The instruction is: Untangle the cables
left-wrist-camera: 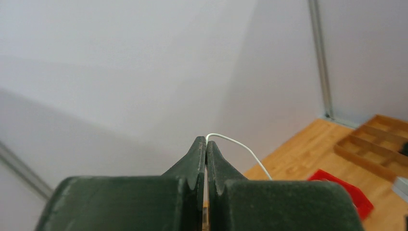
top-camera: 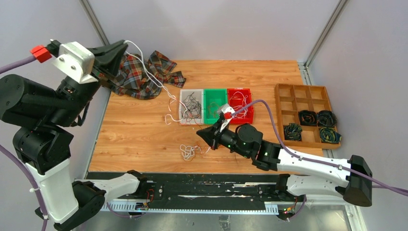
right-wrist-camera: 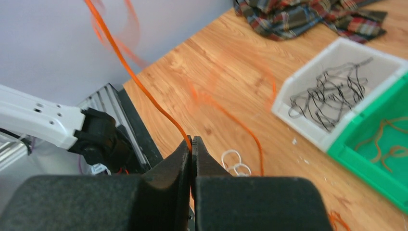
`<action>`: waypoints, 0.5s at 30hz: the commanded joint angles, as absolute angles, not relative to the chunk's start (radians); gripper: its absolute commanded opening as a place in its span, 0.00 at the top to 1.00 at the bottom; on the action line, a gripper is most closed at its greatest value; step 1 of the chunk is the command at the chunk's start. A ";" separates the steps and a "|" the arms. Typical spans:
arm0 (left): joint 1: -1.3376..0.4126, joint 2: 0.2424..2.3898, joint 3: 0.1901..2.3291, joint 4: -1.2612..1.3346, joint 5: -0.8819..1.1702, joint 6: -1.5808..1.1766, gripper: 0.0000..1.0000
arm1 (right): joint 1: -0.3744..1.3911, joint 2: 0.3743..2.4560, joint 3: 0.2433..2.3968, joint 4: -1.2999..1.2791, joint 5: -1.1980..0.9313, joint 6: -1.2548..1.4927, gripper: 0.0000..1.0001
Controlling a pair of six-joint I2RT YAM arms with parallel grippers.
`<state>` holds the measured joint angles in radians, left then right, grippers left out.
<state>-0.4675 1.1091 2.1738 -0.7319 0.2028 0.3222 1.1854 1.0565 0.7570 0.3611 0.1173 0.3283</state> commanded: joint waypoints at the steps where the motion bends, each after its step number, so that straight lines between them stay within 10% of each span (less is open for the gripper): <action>1: -0.471 1.103 2.184 -0.556 -0.029 0.399 0.99 | 1.200 0.976 0.663 0.326 0.204 0.366 0.99; 15: -0.471 1.074 2.161 -0.234 -0.324 0.516 0.99 | 1.137 0.733 0.541 -0.041 0.605 0.520 0.99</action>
<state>-0.4683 1.1004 2.1448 -0.4469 -0.1974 0.4480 1.1748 0.7670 0.5648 0.1486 0.4492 0.4339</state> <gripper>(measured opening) 0.015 0.009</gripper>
